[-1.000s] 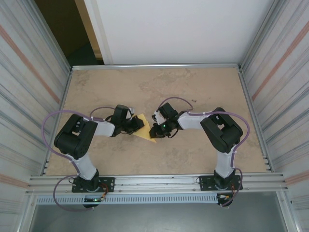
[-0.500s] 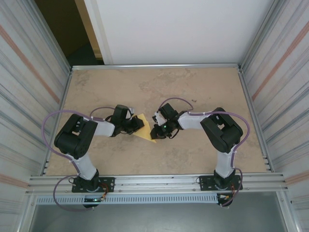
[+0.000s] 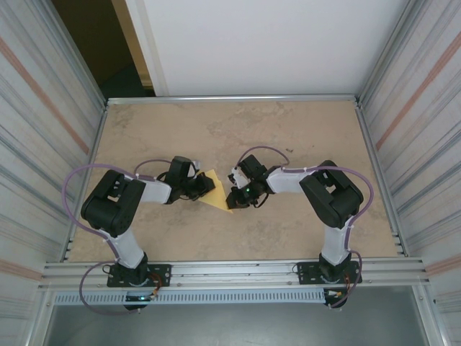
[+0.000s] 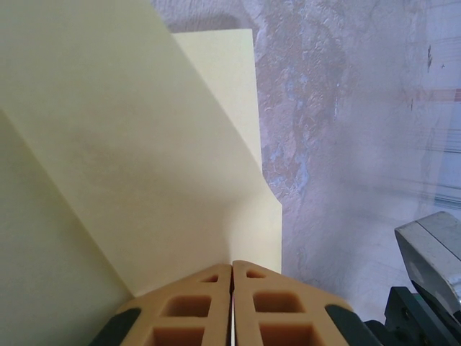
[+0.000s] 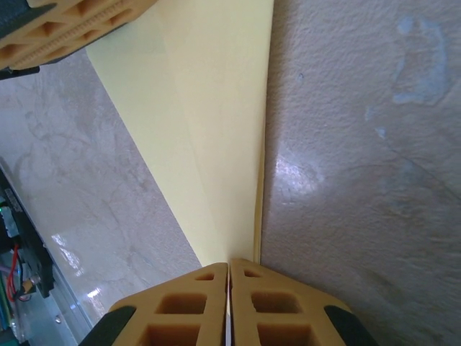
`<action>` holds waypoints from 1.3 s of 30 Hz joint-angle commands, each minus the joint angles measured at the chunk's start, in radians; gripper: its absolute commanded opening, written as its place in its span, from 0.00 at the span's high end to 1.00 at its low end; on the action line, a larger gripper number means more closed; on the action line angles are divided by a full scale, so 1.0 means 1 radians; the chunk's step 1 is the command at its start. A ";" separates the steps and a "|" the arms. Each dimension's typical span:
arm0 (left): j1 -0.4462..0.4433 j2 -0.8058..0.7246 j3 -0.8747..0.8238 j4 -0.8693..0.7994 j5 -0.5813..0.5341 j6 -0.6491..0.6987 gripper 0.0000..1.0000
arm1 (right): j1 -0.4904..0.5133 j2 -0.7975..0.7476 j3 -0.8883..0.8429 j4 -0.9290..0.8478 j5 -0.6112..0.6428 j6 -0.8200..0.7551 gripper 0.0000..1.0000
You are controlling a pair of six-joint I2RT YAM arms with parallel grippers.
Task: Fold a paper plane with a square sheet of paper (pick it up from the middle)
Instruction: Fourth fold the wing at the center of the table.
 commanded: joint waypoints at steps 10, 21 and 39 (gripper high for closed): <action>0.021 0.058 -0.019 -0.121 -0.085 0.013 0.89 | -0.009 -0.088 -0.077 -0.152 0.043 -0.049 0.93; 0.021 0.056 -0.018 -0.121 -0.085 0.010 0.89 | 0.047 -0.098 0.017 -0.076 0.082 -0.009 0.93; 0.021 -0.092 0.083 -0.130 0.045 0.031 0.82 | -0.001 -0.141 -0.013 0.085 0.149 0.132 0.75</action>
